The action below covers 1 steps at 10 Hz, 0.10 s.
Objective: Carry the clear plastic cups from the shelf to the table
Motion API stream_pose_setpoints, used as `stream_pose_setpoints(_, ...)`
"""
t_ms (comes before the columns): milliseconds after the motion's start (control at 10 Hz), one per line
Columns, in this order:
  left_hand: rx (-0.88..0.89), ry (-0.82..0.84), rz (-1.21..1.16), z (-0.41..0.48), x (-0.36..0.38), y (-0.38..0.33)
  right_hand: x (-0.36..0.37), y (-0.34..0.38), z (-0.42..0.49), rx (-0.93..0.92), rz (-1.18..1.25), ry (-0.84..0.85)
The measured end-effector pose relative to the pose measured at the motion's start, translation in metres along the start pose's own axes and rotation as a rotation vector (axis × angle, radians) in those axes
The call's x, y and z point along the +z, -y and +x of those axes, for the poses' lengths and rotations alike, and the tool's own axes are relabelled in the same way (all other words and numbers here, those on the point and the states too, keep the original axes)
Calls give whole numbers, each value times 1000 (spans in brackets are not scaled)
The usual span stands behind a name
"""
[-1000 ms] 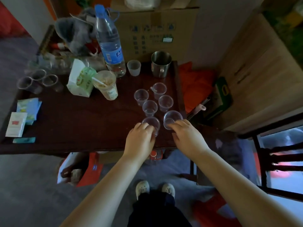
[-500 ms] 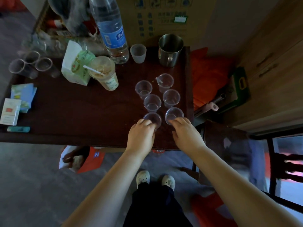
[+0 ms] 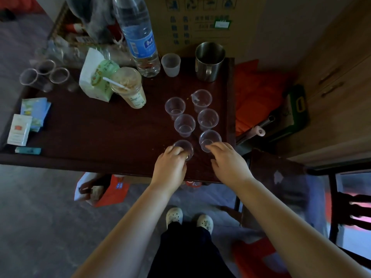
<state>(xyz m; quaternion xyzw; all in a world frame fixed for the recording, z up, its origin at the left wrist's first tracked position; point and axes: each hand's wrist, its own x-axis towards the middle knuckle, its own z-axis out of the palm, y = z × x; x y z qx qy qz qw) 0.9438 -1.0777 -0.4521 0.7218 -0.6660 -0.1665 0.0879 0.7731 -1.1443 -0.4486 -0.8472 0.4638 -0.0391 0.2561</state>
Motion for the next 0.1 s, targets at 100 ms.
stream_pose_setpoints(100,-8,-5,-2,-3,-5,1,-5,3,-4,-4,5,-89)
